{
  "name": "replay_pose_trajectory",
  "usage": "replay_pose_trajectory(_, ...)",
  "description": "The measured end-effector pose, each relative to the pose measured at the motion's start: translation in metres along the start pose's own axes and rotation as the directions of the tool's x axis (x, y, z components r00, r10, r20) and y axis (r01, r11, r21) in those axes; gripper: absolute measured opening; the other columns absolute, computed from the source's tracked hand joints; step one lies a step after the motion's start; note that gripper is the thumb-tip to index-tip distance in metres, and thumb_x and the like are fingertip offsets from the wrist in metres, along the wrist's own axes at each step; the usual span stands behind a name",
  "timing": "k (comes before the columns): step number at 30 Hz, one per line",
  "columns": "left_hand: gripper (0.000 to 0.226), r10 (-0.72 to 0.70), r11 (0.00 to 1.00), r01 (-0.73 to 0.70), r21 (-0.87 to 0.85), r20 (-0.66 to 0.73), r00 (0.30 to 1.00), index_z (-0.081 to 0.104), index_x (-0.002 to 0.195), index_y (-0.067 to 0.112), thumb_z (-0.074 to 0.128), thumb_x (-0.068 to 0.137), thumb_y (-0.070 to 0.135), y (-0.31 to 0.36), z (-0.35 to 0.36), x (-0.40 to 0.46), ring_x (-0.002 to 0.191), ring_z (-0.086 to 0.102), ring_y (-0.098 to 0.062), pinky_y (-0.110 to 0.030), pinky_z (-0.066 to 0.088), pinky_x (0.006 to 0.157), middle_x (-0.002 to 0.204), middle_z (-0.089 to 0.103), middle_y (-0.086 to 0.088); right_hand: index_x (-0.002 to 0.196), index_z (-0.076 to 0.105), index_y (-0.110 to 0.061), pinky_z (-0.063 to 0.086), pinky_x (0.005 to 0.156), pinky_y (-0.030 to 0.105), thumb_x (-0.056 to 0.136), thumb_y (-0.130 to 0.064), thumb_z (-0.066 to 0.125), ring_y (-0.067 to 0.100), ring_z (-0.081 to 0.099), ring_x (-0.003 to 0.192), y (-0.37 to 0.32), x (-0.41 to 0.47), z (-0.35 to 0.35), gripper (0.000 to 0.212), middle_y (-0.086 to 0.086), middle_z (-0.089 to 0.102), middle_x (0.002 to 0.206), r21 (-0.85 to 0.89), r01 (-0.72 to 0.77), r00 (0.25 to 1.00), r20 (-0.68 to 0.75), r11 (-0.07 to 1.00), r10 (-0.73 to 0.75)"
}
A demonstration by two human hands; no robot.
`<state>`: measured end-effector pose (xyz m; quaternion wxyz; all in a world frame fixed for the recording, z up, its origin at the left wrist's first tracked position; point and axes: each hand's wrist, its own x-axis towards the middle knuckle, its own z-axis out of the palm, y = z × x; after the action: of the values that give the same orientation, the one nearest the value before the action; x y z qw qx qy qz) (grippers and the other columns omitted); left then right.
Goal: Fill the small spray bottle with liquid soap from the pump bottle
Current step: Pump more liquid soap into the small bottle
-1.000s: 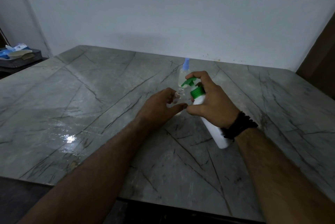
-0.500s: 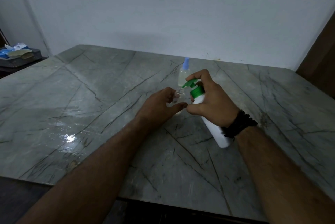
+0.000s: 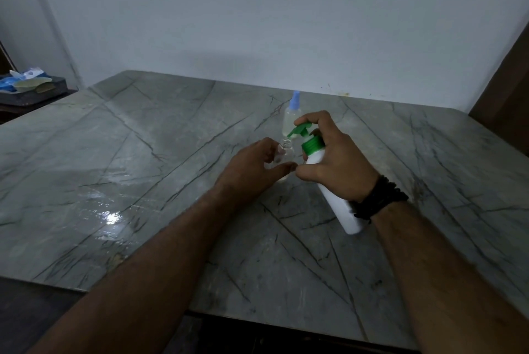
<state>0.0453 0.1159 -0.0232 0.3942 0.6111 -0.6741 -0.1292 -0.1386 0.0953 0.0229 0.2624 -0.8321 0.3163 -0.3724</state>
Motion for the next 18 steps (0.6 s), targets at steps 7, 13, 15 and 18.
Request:
replay_pose_trajectory(7,0.038,0.003,1.000,-0.003,0.002,-0.002,1.000,0.058,0.106,0.028,0.067,0.080,0.055,-0.0001,-0.0001,-0.0004,0.092,0.058,-0.008,-0.034,0.052,0.081,0.103,0.064,0.008,0.122,0.046,-0.025,0.046,0.059,0.012,0.066,-0.006,0.081,0.002,0.059,0.065,-0.0005,0.0006,-0.0008,0.068,-0.007,0.061,0.085,0.001,-0.002,1.000,0.015,1.000,0.002)
replay_pose_trajectory(13,0.035,-0.010,1.000,0.010,0.010,0.021,1.000,0.053,0.103,0.033,0.065,0.080,0.056,0.0000,-0.0004,0.0006,0.093,0.057,-0.007,-0.030,0.050,0.080,0.105,0.062,0.008,0.128,0.046,-0.027,0.045,0.061,0.010,0.066,-0.007,0.080,0.000,0.060,0.068,-0.0012,-0.0003,-0.0006,0.074,-0.011,0.061,0.085,0.000,-0.005,1.000,0.006,1.000,0.005)
replay_pose_trajectory(15,0.037,-0.007,1.000,0.006,0.013,0.019,1.000,0.055,0.105,0.030,0.066,0.081,0.055,-0.0003,-0.0004,0.0006,0.093,0.057,-0.008,-0.031,0.051,0.080,0.104,0.062,0.007,0.127,0.046,-0.027,0.045,0.060,0.011,0.066,-0.007,0.081,0.001,0.060,0.067,-0.0012,0.0002,-0.0006,0.073,-0.011,0.061,0.085,-0.002,-0.003,1.000,0.013,1.000,0.003)
replay_pose_trajectory(18,0.039,0.007,1.000,-0.007,0.010,0.007,1.000,0.057,0.107,0.027,0.067,0.081,0.054,-0.0007,-0.0006,0.0001,0.093,0.058,-0.009,-0.033,0.051,0.081,0.104,0.063,0.006,0.123,0.045,-0.025,0.046,0.060,0.012,0.066,-0.007,0.080,0.002,0.059,0.066,-0.0002,0.0008,-0.0012,0.070,-0.008,0.061,0.086,0.003,-0.008,1.000,0.018,1.000,0.008)
